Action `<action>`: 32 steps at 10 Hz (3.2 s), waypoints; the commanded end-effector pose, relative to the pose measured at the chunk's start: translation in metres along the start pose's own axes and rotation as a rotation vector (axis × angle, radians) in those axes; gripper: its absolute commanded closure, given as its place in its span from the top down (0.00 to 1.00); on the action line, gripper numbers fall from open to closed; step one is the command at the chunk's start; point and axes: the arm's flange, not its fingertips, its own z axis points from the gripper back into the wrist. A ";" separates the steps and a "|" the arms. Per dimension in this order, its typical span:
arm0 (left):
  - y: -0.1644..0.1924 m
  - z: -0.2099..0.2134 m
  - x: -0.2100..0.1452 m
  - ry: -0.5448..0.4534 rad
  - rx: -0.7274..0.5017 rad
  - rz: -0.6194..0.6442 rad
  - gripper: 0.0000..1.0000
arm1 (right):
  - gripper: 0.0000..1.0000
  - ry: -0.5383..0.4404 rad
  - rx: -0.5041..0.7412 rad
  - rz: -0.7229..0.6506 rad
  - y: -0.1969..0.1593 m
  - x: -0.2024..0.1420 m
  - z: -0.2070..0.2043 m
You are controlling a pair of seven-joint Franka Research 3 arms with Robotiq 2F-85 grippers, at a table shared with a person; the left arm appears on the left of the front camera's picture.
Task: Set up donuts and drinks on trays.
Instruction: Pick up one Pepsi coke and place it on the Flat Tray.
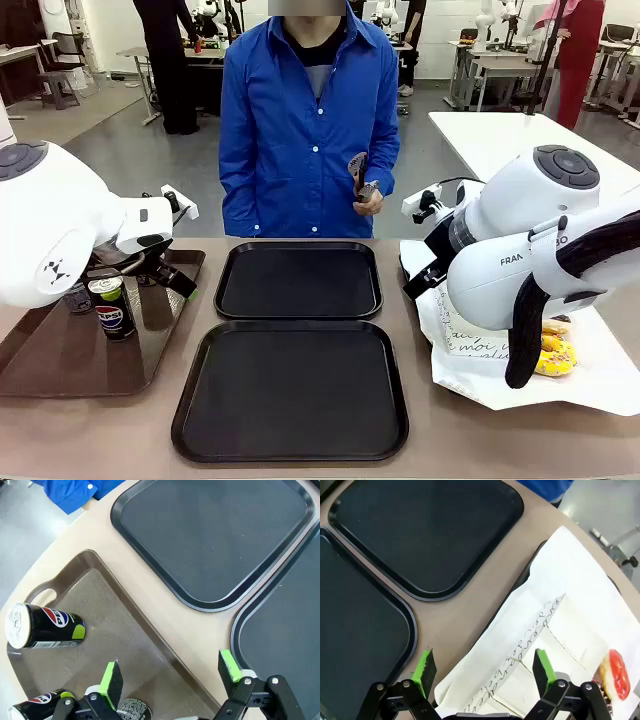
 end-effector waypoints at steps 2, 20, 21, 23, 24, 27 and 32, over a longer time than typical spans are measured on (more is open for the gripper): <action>0.000 0.000 0.000 0.000 0.000 0.000 1.00 | 1.00 0.000 0.000 0.000 0.000 0.000 0.000; -0.015 0.116 -0.076 0.007 0.087 -0.110 1.00 | 1.00 -0.054 -0.058 0.115 0.001 -0.095 0.113; -0.009 0.141 -0.104 0.014 0.073 -0.103 1.00 | 1.00 -0.057 -0.070 0.098 -0.003 -0.127 0.136; -0.019 0.172 -0.147 0.038 -0.002 -0.121 1.00 | 1.00 0.046 0.021 0.079 -0.001 -0.185 0.145; -0.027 0.175 -0.160 0.055 -0.039 -0.100 1.00 | 1.00 0.058 0.059 0.088 0.005 -0.203 0.148; 0.017 0.191 -0.013 0.053 0.009 -0.106 1.00 | 1.00 0.042 0.000 0.066 -0.063 -0.020 0.154; 0.072 0.238 -0.045 -0.395 -1.099 0.578 1.00 | 1.00 -0.236 0.843 -0.403 -0.128 -0.076 0.187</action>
